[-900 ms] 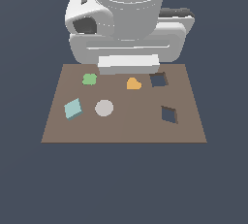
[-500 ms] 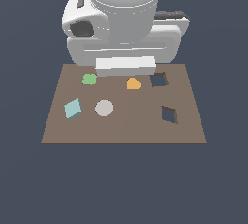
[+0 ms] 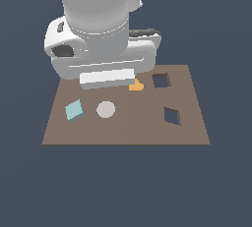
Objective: Insert a designated object into the corresponding slot on a board.
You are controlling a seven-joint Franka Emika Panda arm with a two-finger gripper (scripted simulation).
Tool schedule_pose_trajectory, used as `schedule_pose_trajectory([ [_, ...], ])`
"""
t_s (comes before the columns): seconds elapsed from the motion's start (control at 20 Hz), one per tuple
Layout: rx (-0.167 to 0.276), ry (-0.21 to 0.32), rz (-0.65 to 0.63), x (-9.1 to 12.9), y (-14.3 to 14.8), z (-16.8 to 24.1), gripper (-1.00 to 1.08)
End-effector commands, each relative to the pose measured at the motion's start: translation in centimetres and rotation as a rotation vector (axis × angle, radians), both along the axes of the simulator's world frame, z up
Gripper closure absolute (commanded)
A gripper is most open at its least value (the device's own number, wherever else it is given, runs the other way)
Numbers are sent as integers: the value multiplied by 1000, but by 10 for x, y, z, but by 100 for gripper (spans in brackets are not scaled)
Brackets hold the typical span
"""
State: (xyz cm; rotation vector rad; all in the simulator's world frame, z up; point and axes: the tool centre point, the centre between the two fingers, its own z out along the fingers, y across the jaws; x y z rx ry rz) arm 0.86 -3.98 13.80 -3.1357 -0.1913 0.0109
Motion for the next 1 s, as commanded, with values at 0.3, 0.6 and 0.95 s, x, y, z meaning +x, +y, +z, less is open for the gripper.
schedule_pose_trajectory([
  [0.3, 0, -3, 117, 13, -60, -42, -92],
  [0.6, 1, -5, 188, 25, -95, -68, -92],
  [0.95, 1, -7, 237, 37, -118, -85, -92],
])
